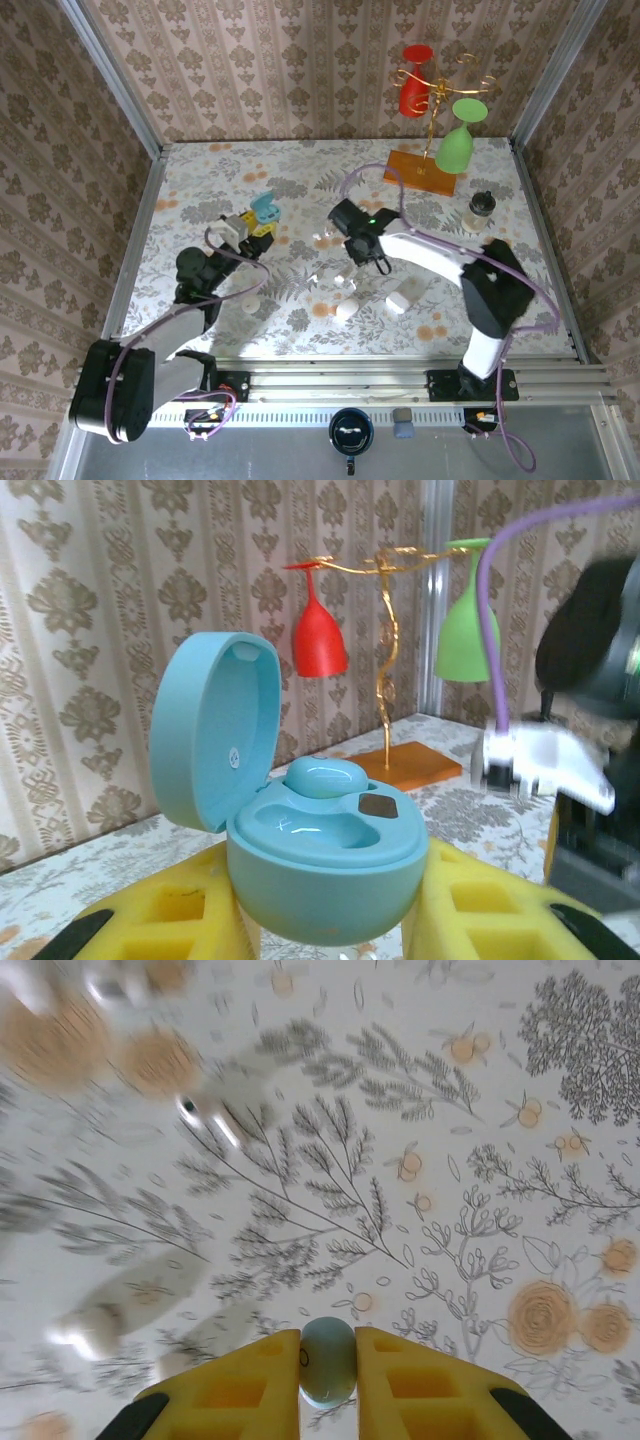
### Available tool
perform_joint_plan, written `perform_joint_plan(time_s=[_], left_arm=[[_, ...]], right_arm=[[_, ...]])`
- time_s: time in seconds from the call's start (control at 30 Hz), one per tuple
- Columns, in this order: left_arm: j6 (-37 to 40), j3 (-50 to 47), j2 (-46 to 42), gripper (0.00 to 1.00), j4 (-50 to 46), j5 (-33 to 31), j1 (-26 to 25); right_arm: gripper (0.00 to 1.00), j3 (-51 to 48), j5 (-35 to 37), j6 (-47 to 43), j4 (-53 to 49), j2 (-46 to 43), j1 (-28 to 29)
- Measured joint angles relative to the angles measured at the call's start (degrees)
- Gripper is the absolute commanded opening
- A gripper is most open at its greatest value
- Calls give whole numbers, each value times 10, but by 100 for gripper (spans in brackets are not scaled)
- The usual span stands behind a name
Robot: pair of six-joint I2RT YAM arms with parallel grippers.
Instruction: Insert wireless bluetooth earbuds into charging case
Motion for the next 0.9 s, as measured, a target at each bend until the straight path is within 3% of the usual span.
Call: perform_joint_plan(time_s=[0.23, 0.43, 0.7, 0.9], left_arm=[[25, 22, 88, 22, 49, -4, -45], [56, 55, 136, 22, 72, -8, -86], [73, 89, 171, 22, 76, 3, -117], [80, 100, 181, 22, 76, 10, -137]], right_arm=[[20, -56, -174, 58, 87, -136, -67], [20, -60, -301, 95, 153, -205, -81], [20, -60, -432, 140, 248, -220, -80], [20, -38, -487, 150, 288, -196, -66]])
